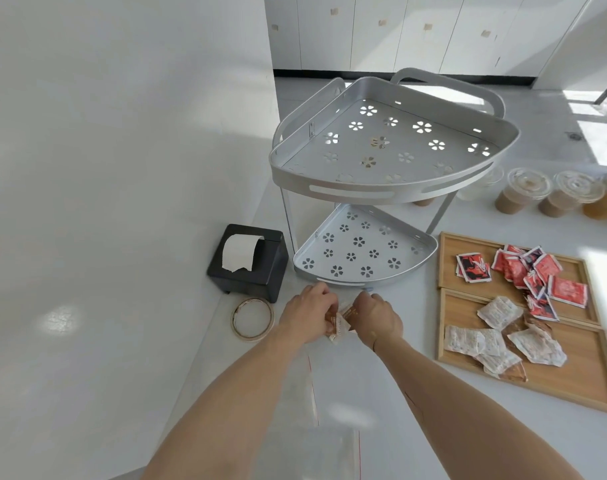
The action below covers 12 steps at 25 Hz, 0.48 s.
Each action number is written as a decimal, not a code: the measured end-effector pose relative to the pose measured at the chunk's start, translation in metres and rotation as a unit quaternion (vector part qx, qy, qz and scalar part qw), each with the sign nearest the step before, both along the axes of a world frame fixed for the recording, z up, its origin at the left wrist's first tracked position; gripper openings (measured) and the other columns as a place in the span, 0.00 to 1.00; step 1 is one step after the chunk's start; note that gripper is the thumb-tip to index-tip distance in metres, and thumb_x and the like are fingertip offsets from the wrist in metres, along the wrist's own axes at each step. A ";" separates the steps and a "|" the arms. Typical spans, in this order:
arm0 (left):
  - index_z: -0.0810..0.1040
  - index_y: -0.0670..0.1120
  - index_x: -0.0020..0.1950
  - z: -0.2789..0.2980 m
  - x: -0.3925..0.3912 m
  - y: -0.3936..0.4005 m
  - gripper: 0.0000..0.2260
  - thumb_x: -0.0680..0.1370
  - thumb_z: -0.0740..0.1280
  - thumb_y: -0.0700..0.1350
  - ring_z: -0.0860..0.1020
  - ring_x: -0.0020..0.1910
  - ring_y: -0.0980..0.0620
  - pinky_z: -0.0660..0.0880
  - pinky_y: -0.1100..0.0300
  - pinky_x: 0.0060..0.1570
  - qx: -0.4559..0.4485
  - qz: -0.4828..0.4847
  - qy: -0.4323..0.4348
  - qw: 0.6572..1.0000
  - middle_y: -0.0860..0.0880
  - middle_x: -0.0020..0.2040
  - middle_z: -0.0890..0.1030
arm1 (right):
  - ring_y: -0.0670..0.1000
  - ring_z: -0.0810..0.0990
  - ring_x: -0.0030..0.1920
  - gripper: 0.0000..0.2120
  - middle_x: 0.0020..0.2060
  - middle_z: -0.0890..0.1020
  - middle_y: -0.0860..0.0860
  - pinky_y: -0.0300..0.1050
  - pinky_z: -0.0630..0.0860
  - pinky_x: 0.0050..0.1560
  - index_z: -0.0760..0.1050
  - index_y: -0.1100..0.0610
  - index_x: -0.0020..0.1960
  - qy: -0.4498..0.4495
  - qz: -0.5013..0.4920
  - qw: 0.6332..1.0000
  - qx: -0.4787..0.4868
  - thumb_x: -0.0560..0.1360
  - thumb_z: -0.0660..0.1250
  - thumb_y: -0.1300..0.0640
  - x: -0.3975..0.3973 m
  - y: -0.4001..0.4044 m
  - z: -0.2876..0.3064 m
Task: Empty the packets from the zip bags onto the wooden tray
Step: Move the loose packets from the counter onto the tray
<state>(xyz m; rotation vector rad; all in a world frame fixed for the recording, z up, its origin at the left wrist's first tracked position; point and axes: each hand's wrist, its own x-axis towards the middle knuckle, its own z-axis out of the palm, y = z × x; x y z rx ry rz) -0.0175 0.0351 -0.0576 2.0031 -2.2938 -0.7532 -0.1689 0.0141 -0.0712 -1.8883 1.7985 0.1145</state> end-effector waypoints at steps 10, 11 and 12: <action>0.76 0.55 0.61 0.016 0.011 -0.018 0.23 0.69 0.76 0.42 0.78 0.49 0.51 0.75 0.57 0.46 0.157 0.012 0.012 0.987 0.51 0.55 0.81 | 0.56 0.81 0.51 0.20 0.56 0.81 0.55 0.46 0.78 0.47 0.75 0.51 0.61 -0.010 -0.003 0.990 0.141 0.70 0.68 0.60 -0.058 0.003 0.020; 0.73 0.56 0.67 0.014 0.006 -0.018 0.28 0.69 0.74 0.41 0.78 0.53 0.50 0.76 0.56 0.50 0.168 -0.014 -0.015 0.986 0.52 0.58 0.80 | 0.56 0.81 0.53 0.20 0.56 0.81 0.54 0.46 0.78 0.48 0.76 0.51 0.61 0.000 0.017 0.988 0.151 0.70 0.69 0.60 -0.064 0.009 0.020; 0.69 0.57 0.70 0.013 0.000 -0.018 0.30 0.70 0.73 0.41 0.77 0.57 0.49 0.74 0.55 0.53 0.163 -0.037 -0.049 0.985 0.52 0.61 0.79 | 0.56 0.81 0.54 0.19 0.56 0.82 0.54 0.46 0.78 0.48 0.77 0.51 0.61 0.005 0.024 0.988 0.154 0.70 0.69 0.59 -0.071 0.016 0.019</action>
